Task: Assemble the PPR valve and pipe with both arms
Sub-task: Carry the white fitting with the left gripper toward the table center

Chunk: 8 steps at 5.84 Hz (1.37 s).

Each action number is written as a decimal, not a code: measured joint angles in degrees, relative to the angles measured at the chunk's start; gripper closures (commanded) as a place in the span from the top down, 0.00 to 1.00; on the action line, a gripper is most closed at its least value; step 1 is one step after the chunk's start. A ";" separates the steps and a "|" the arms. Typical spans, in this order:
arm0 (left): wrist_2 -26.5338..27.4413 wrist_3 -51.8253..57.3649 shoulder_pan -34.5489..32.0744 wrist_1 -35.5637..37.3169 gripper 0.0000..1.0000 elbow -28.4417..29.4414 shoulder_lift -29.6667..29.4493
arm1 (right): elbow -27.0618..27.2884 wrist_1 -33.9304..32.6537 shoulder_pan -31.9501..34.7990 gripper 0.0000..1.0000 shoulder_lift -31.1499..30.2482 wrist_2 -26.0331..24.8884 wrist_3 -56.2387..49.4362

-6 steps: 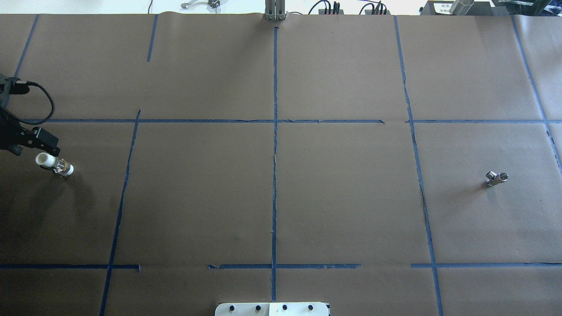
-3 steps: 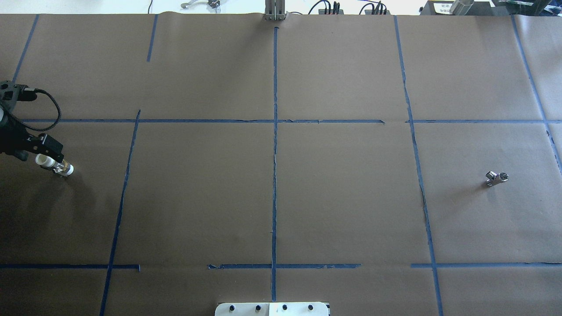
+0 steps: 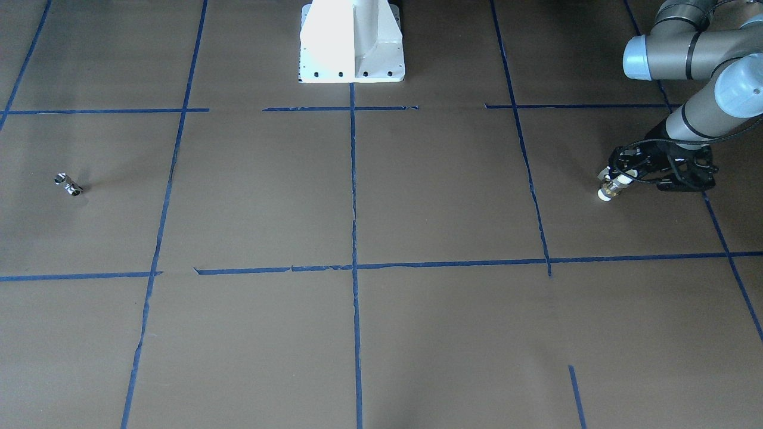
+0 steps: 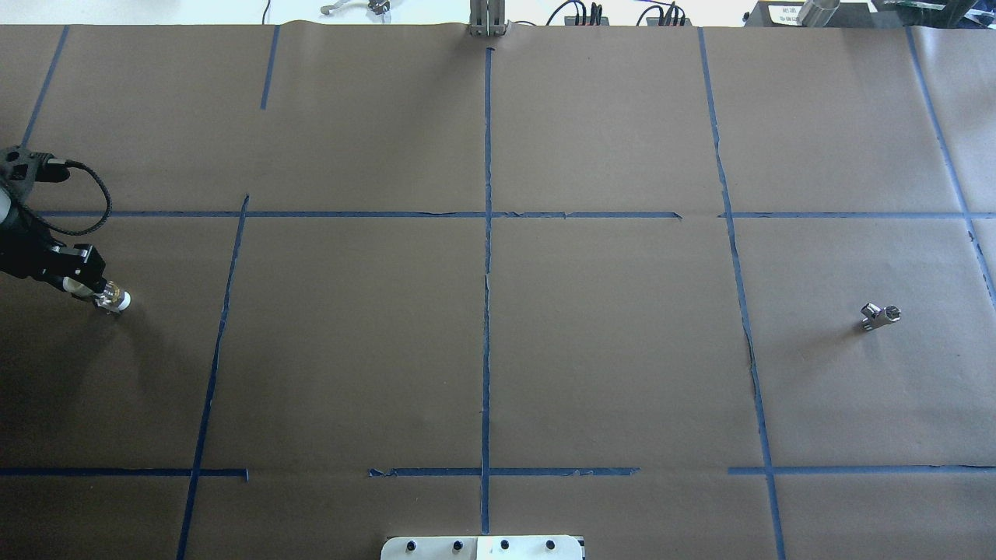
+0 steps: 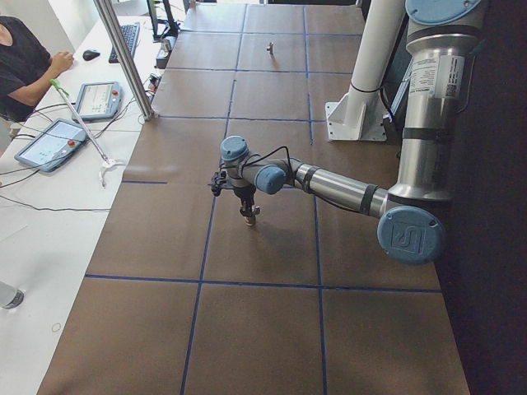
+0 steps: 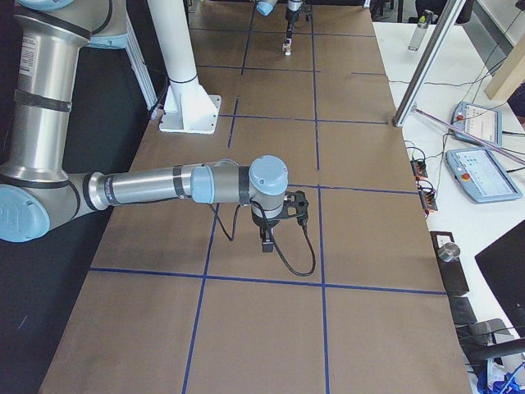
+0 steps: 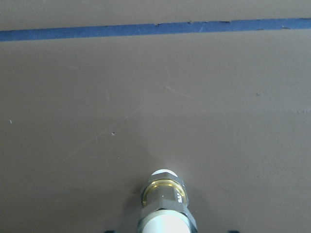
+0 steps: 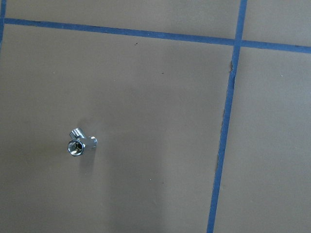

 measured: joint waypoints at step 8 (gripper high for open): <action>1.46 -31.60 15.21 0.98 0.00 -4.38 -26.57 | -0.06 0.00 -0.08 1.00 0.00 0.08 0.11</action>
